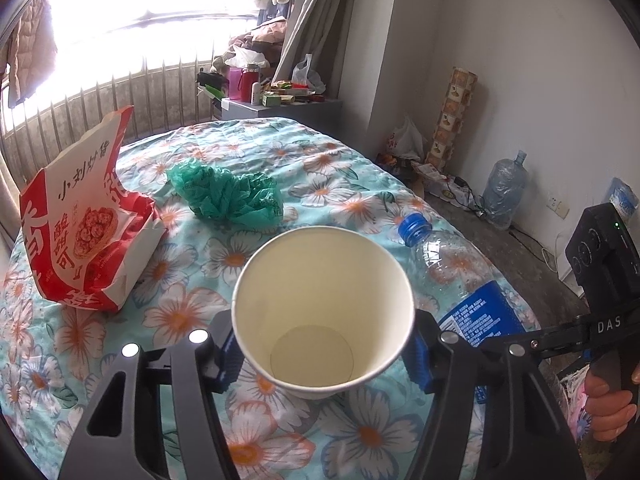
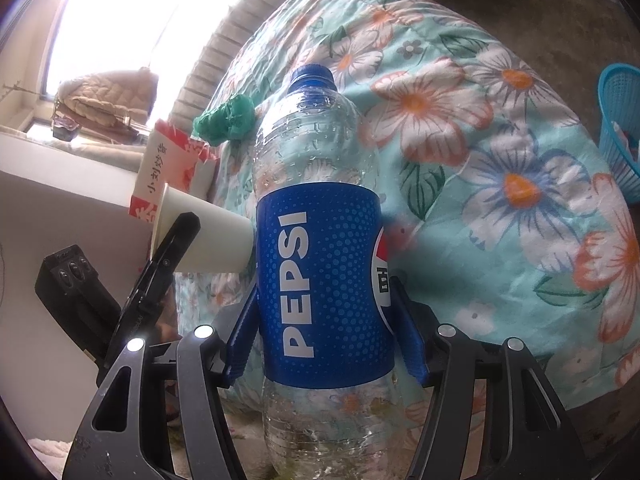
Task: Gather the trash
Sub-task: 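Hold the paper cup and Pepsi bottle raised above the bed with both tools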
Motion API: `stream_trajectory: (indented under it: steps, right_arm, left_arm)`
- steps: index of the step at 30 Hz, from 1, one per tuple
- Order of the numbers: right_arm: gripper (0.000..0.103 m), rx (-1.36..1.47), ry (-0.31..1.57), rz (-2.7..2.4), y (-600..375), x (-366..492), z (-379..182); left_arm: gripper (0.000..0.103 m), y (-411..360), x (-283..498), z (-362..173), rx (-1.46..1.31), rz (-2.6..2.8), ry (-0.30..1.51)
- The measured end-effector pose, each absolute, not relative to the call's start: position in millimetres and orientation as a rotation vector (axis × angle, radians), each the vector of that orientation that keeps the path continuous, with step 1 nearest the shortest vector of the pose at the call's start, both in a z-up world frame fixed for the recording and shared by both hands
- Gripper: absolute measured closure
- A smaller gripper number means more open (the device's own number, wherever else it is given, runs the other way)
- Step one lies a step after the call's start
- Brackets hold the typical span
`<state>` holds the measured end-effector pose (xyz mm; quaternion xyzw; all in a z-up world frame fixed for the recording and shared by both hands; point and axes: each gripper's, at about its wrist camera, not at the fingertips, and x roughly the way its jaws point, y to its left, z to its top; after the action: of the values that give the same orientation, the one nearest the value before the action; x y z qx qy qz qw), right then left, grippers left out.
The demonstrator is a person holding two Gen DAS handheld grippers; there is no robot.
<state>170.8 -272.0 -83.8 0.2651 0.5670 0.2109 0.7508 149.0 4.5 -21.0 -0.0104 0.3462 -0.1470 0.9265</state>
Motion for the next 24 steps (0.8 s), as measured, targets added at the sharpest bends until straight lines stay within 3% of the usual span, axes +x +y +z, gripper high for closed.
stream_trajectory:
  steps: [24]
  right_arm:
    - [0.047,0.616,1.185,0.473,-297.9,163.6,-69.0]
  left_arm:
    - [0.041,4.2,144.9,-12.3,-0.022,-0.296,0.684]
